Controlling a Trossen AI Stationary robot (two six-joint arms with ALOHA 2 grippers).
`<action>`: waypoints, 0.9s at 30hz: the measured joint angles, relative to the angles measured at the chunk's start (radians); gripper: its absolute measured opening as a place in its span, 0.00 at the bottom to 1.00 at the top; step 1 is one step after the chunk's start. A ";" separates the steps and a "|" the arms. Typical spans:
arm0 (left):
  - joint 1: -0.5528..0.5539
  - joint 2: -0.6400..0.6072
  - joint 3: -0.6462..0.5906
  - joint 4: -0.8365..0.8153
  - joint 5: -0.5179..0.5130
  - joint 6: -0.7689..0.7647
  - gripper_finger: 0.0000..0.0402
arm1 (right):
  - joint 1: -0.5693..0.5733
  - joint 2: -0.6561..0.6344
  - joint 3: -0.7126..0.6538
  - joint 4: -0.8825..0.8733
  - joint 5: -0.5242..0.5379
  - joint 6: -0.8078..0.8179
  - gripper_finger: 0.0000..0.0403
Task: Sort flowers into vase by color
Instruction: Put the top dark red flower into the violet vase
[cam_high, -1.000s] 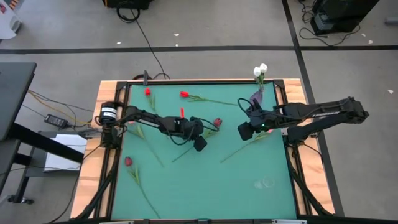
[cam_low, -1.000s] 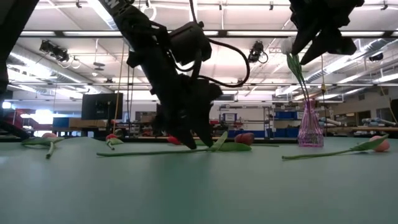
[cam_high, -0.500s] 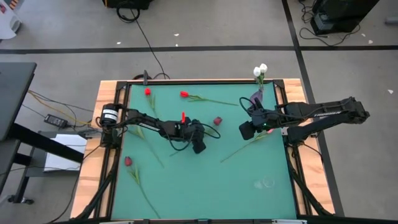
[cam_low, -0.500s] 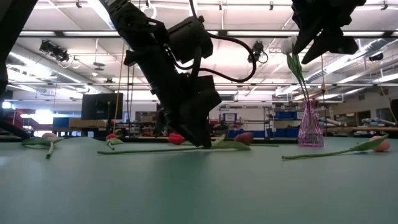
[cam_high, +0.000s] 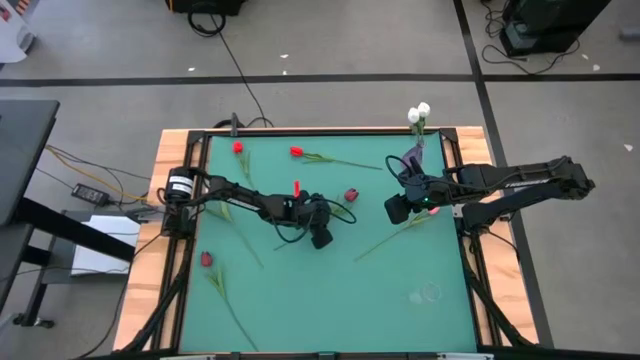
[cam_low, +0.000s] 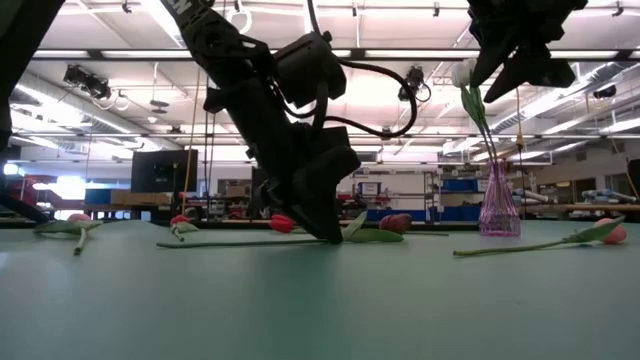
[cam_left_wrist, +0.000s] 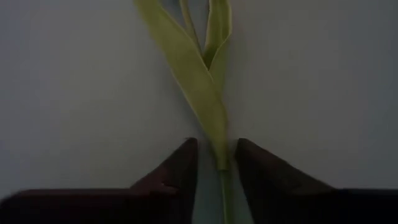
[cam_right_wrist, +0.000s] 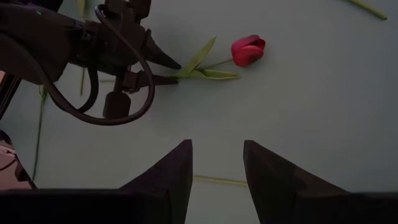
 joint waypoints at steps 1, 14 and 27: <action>0.000 -0.006 0.000 0.001 0.006 -0.001 0.23 | 0.000 0.000 0.000 0.001 0.000 0.000 0.37; 0.174 -0.192 -0.008 -0.040 0.217 -0.030 0.02 | 0.001 0.001 0.000 0.141 0.057 0.030 0.37; 0.238 -0.452 -0.005 0.247 0.288 0.004 0.02 | 0.060 0.006 0.000 0.542 0.262 -0.068 0.41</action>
